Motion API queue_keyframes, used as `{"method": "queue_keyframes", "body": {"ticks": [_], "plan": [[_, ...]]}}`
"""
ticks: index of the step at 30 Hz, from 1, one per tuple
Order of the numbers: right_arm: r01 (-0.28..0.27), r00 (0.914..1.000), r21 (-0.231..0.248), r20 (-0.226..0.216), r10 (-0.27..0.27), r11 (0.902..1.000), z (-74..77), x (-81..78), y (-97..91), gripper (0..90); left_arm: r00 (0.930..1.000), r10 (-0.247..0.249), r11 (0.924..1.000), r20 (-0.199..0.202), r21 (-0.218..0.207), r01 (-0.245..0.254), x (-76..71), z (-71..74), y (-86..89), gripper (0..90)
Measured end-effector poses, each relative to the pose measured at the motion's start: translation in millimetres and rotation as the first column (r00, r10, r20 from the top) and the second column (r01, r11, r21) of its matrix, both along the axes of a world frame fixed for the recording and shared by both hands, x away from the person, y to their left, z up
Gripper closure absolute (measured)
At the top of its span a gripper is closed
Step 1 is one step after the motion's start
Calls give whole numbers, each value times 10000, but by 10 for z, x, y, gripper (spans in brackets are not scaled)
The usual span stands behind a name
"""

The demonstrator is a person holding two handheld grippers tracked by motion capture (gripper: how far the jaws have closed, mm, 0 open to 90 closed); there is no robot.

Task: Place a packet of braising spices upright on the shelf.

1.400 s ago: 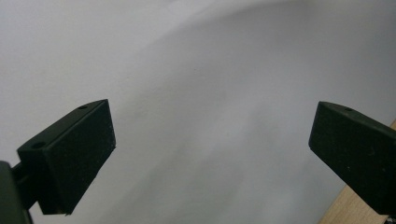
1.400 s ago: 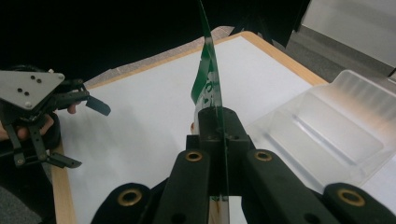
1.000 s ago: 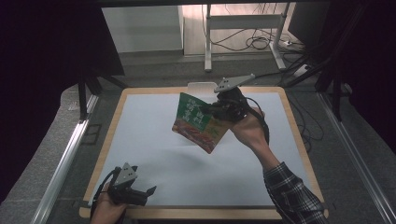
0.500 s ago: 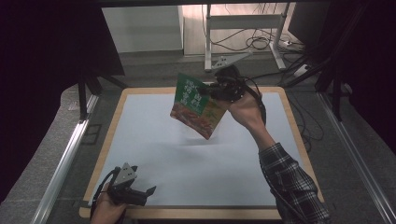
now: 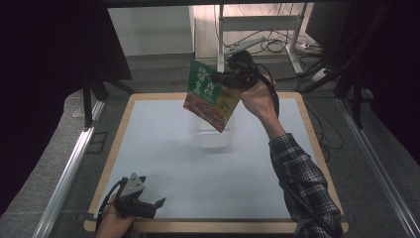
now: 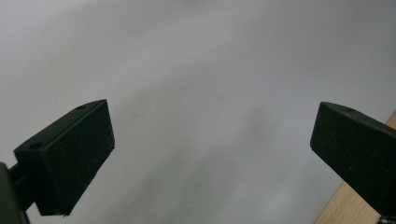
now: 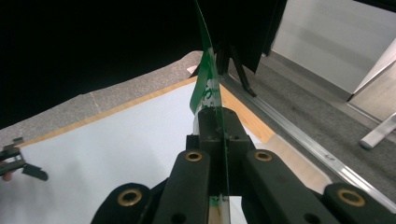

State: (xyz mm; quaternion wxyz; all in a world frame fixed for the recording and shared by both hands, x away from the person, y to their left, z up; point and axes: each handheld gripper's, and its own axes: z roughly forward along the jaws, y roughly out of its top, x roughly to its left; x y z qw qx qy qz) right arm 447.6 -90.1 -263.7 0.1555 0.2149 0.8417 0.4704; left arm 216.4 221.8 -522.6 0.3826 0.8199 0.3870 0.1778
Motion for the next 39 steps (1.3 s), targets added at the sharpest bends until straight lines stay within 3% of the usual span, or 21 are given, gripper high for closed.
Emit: {"method": "queue_keyframes", "body": {"ticks": [6,11,29,39], "plan": [[86,10000,-116,-33,-86,9999,-60,142,25,891,10000,-12,10000,-5,14,12,-2,0,-2,0],[57,9994,-172,-344,-63,9998,-227,258,21,891,10000,-27,10000,7,8,27,-1,-2,-3,0],[95,9899,-716,-1407,-196,9974,-590,373,-93,890,10000,-84,9999,-19,136,85,-2,-1,-8,0],[266,9869,-858,-1561,-398,9960,-771,466,-58,890,9999,-122,9999,-30,117,122,-2,-1,-8,0]]}}
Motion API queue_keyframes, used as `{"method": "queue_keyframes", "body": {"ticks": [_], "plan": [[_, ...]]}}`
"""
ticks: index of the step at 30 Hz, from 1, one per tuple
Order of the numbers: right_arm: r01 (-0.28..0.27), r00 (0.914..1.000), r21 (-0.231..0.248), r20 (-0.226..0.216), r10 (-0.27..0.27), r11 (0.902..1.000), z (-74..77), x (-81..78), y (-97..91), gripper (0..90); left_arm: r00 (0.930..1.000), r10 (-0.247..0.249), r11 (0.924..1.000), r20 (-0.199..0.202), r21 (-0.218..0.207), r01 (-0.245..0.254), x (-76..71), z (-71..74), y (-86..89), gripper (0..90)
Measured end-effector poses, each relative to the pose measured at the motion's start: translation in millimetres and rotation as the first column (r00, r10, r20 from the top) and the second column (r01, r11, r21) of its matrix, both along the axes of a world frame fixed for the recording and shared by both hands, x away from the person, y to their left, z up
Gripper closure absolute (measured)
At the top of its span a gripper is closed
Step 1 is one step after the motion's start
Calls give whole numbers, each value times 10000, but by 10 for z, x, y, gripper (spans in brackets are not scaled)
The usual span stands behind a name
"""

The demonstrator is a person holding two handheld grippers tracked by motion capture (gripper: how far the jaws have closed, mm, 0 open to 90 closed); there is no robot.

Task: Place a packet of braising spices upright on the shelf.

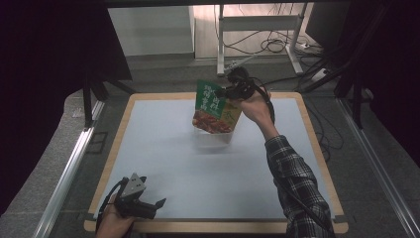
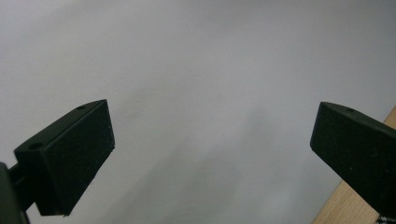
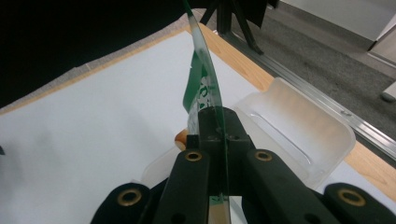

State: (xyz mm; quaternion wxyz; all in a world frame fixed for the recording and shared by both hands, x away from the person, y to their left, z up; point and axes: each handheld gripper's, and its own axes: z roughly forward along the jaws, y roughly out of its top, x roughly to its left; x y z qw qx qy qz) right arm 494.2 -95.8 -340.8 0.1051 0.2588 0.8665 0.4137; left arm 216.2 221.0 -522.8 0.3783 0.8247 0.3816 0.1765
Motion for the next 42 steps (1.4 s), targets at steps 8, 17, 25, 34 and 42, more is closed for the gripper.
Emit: {"method": "queue_keyframes", "body": {"ticks": [8,17,25,34,42], "plan": [[-103,9998,-137,145,105,9999,-148,7,155,889,10000,-13,10000,4,19,13,-2,0,-5,0],[106,9995,-58,314,-105,9999,-166,26,105,794,10000,-32,10000,15,30,32,-3,0,-5,0],[227,9963,131,822,-237,9997,-128,-5,99,583,10000,-52,10000,3,64,52,-3,0,-6,0],[253,9946,227,1001,-274,9994,-74,-42,83,461,10000,-58,10000,14,63,58,-3,-2,-9,0],[196,9949,273,982,-222,9994,-42,-68,40,390,10000,-77,9999,10,82,77,-2,-2,-10,0]]}}
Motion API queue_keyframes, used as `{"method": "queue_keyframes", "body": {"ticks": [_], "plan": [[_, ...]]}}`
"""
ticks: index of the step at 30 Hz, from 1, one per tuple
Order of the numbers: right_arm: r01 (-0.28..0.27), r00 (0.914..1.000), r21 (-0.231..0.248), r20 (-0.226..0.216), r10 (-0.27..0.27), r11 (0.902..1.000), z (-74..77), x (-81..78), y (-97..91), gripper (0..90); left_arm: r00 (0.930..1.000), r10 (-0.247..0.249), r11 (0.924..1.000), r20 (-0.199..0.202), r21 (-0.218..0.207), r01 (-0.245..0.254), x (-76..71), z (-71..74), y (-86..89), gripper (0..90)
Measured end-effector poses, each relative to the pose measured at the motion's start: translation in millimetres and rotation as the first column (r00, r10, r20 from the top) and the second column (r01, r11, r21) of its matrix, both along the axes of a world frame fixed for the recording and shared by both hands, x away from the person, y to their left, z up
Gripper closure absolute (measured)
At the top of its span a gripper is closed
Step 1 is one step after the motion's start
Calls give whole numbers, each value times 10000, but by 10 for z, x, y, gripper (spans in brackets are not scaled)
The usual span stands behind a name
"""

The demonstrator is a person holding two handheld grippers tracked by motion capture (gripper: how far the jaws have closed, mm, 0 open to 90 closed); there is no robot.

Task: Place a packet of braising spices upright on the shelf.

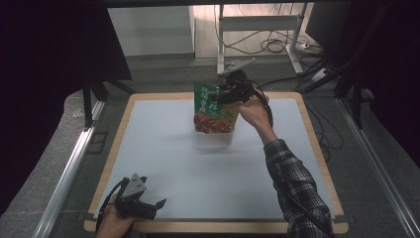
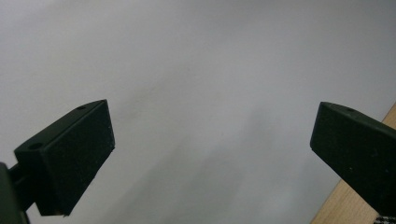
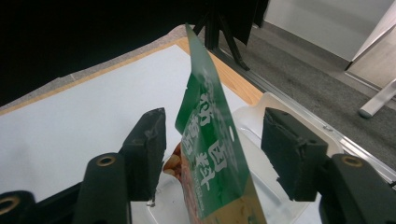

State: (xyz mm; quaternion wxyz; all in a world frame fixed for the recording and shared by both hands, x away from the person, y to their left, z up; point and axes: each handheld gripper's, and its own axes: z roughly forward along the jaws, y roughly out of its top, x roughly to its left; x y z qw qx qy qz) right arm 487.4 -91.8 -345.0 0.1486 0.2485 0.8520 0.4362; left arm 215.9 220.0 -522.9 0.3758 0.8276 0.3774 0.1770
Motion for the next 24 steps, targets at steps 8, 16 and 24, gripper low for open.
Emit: {"method": "queue_keyframes", "body": {"ticks": [8,16,24], "plan": [[47,10000,-124,87,-46,9999,-4,-45,-33,289,10000,-1,10000,6,31,1,0,0,-3,0],[214,9997,41,71,-214,9998,-16,-73,-108,162,10000,5,10000,-15,41,-5,1,0,-3,0],[234,9997,327,73,-237,9992,-15,-91,-188,97,10000,6,10000,-18,40,-6,2,0,-2,0]]}}
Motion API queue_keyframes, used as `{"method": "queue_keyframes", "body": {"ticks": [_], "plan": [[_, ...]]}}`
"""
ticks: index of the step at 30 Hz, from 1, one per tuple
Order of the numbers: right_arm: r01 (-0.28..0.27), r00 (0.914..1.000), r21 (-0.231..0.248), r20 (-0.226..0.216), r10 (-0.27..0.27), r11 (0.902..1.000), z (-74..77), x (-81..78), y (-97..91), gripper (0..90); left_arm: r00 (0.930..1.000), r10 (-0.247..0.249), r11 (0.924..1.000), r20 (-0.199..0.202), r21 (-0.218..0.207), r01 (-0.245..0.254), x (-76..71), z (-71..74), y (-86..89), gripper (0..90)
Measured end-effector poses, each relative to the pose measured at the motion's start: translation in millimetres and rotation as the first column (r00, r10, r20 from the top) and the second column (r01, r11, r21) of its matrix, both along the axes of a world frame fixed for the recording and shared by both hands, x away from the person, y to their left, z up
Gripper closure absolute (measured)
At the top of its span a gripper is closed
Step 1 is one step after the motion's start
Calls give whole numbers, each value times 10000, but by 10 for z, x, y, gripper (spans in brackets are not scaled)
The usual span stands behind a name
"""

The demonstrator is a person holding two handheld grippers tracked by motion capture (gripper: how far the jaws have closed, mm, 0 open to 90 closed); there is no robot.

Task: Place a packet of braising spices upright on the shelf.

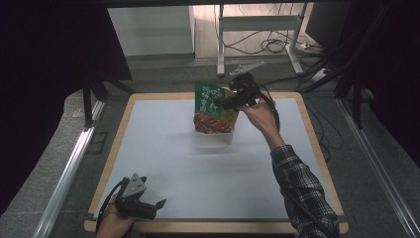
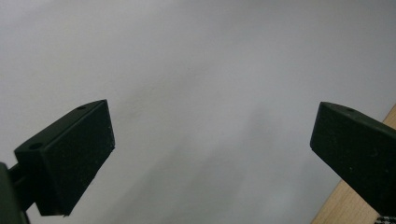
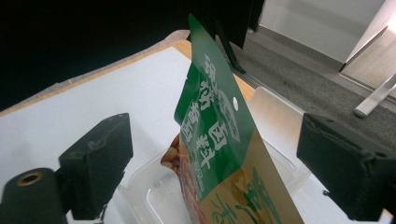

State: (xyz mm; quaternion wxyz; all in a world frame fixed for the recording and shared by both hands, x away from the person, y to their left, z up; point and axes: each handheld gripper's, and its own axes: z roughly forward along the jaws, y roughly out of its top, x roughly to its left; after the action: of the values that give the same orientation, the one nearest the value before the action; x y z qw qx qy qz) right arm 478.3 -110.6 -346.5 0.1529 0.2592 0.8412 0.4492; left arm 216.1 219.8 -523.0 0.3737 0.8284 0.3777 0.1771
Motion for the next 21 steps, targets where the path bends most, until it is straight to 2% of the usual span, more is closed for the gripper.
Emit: {"method": "queue_keyframes", "body": {"ticks": [21], "plan": [[222,9997,162,26,-223,9996,-68,-118,-226,0,10000,2,10000,-11,23,-2,1,-1,-4,0]]}}
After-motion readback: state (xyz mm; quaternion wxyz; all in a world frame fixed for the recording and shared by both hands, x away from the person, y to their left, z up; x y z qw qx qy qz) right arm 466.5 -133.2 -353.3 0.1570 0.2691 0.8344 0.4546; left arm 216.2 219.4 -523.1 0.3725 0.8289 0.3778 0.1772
